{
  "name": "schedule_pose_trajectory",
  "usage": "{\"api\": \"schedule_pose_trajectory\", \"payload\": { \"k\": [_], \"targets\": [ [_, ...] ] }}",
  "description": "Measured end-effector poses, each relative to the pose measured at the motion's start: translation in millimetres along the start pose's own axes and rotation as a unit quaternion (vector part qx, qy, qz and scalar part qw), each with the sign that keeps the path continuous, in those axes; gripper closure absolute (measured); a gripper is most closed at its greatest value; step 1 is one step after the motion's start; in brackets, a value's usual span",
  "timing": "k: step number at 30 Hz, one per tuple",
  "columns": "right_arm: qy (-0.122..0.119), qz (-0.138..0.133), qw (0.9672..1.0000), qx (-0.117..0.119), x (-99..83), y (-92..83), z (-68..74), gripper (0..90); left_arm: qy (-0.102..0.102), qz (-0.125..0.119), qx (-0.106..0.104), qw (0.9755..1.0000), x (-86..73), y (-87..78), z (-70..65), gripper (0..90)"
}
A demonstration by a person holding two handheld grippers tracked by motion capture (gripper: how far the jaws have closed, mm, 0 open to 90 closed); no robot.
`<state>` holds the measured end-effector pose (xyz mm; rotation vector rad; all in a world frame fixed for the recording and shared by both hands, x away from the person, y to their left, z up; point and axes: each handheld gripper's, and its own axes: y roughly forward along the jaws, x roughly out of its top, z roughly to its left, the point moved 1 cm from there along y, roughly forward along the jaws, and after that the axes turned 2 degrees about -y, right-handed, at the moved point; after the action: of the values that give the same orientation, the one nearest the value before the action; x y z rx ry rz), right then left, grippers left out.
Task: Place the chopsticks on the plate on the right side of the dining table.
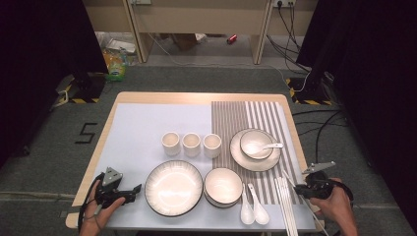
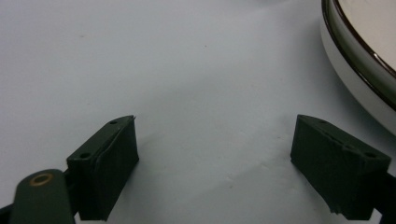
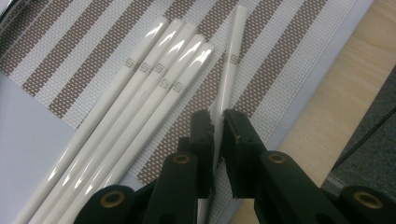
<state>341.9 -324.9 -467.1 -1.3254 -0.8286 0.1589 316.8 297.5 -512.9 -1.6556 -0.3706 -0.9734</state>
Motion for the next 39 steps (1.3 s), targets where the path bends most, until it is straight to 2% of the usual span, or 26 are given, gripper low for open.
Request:
{"api": "schedule_pose_trajectory", "payload": {
  "k": [5,11,14,15,17,20,26,27,30,33,34,35,37,39],
  "targets": [
    [-0.028,0.013,0.9994,0.014,7.9,2.5,-5.6,82.0,0.0,0.0,0.0,1.0,0.0,0.0,0.0,13.7],
    [-0.073,0.021,0.9968,0.025,14.7,5.1,-12.6,82.8,0.0,0.0,0.0,1.0,0.0,0.0,0.0,13.7],
    [-0.081,0.023,0.996,0.031,16.6,5.8,-14.5,83.4,0.001,0.0,0.0,1.0,0.1,0.0,0.3,13.7],
    [-0.096,0.024,0.9945,0.036,19.0,6.8,-17.1,83.7,0.0,0.0,0.0,1.0,0.1,0.1,0.1,13.7],
    [-0.098,0.027,0.9941,0.039,21.0,7.3,-18.2,83.9,0.001,0.0,0.0,1.0,0.1,0.0,0.2,13.7],
    [-0.122,0.027,0.9911,0.047,25.7,9.6,-22.6,84.0,0.001,0.001,0.0,1.0,0.1,0.0,0.3,13.7],
    [-0.151,0.04,0.9863,0.055,37.4,14.2,-27.4,84.0,0.0,-0.001,0.0,1.0,0.1,0.1,0.1,13.7],
    [-0.149,0.044,0.9862,0.057,39.4,14.8,-27.8,84.0,0.0,-0.001,0.0,1.0,0.1,0.1,0.2,13.7],
    [-0.164,0.045,0.9835,0.061,44.8,17.4,-29.3,84.0,0.001,0.001,0.0,1.0,0.2,-0.1,0.3,13.7],
    [-0.187,0.049,0.979,0.066,49.7,19.2,-29.7,84.2,0.001,0.001,0.0,1.0,0.2,-0.2,0.3,13.7],
    [-0.187,0.049,0.979,0.066,49.7,19.2,-29.7,84.2,0.001,0.001,0.0,1.0,0.2,-0.2,0.3,13.7],
    [-0.207,0.055,0.9743,0.071,52.5,20.4,-29.3,84.2,0.001,0.001,0.0,1.0,0.1,-0.2,0.2,13.7],
    [-0.212,0.06,0.9728,0.072,54.5,20.7,-29.3,84.2,0.0,0.0,0.0,1.0,0.1,0.0,0.1,13.7],
    [-0.228,0.061,0.9686,0.077,56.7,22.0,-28.8,84.2,0.0,-0.001,0.0,1.0,0.1,0.1,0.0,13.7]
  ]
}}
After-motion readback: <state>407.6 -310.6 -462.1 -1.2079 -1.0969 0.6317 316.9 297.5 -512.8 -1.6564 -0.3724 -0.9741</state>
